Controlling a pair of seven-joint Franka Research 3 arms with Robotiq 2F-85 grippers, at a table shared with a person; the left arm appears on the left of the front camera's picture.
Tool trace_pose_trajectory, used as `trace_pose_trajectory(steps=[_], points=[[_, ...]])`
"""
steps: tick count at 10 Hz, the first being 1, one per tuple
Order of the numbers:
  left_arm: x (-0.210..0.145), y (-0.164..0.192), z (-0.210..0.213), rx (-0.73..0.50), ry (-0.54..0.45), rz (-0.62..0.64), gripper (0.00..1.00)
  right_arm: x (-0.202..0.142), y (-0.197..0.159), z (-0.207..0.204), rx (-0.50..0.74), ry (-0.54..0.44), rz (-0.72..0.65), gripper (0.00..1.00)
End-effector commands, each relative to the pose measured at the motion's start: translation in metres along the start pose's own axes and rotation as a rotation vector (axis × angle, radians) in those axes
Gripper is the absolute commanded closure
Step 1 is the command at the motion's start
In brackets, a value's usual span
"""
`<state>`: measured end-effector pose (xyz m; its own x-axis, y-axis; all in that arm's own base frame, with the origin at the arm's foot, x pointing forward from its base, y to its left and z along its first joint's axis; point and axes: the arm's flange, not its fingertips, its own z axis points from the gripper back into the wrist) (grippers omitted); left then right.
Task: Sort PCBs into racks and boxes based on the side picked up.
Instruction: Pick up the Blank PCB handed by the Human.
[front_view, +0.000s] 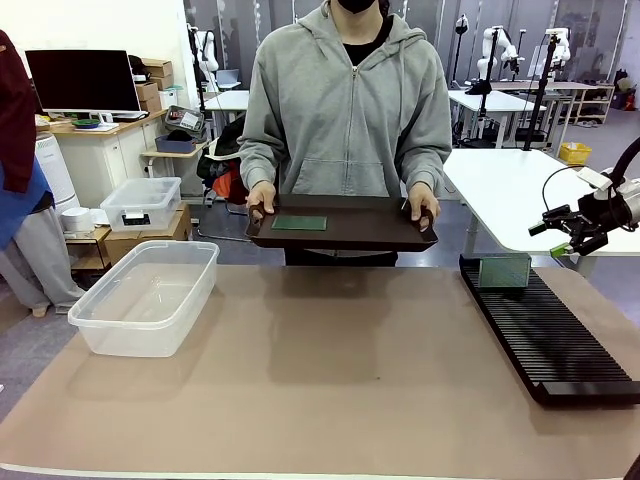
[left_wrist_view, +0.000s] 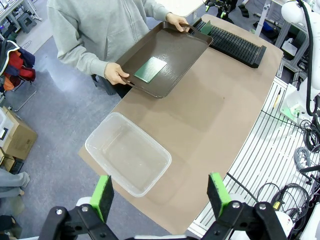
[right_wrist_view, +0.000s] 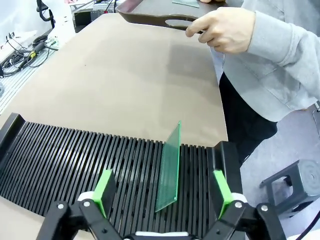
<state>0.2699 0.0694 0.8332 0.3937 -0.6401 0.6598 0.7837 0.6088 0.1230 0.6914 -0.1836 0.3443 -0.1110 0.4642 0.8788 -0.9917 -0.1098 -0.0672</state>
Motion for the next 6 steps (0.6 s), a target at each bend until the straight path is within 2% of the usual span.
trace_pose_trajectory(steps=[1, 3, 4, 6], points=[[0.0, -0.001, -0.001, -0.002, -0.001, 0.006, 0.0, 0.037, 0.009, -0.002, -0.03, 0.037, 0.06, 0.0], [0.0, -0.001, -0.001, -0.002, -0.001, 0.006, 0.0, 0.118, 0.038, 0.009, 0.012, 0.124, 0.181, 0.0], [0.0, -0.001, -0.001, -0.002, -0.001, 0.006, 0.0, 0.146, 0.047, 0.012, -0.011, 0.125, 0.185, 0.0], [0.0, -0.001, -0.001, -0.002, -0.001, 0.006, 0.0, 0.19, 0.06, 0.027, -0.073, 0.113, 0.085, 0.0]])
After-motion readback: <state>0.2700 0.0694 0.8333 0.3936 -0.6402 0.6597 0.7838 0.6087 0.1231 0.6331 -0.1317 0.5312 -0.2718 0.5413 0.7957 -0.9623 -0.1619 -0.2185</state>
